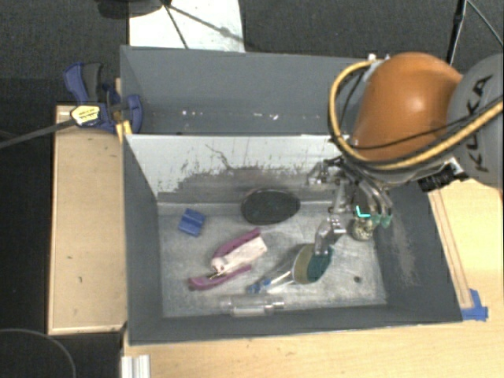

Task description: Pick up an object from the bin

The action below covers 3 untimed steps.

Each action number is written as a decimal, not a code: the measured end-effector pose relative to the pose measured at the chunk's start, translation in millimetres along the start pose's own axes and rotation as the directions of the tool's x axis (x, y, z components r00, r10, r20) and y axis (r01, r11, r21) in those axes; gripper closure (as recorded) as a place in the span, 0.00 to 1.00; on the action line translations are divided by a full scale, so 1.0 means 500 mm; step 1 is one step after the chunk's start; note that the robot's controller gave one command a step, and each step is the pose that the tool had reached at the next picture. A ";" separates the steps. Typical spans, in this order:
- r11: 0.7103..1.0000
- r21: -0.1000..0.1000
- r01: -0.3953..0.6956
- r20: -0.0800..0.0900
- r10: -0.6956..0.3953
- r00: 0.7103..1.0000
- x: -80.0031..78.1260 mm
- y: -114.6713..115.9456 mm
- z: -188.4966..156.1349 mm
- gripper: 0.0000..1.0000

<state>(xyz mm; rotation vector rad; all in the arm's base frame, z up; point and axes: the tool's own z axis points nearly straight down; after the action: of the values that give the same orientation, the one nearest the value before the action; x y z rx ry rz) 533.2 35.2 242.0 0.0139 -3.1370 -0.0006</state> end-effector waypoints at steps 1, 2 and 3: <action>1.000 0.001 0.010 0.004 -0.010 1.000 0.041 -0.018 0.024 0.00; 1.000 -0.002 -0.003 0.001 0.003 1.000 -0.008 0.095 0.246 0.00; 0.985 0.000 0.175 0.007 -0.175 0.985 -0.023 0.129 0.332 0.00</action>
Offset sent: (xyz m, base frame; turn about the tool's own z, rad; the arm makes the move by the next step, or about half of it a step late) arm -0.0202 -0.0084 -0.0115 -0.0117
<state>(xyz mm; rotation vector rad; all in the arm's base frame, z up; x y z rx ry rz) 543.5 100.0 76.0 0.2902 -3.1307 -0.0023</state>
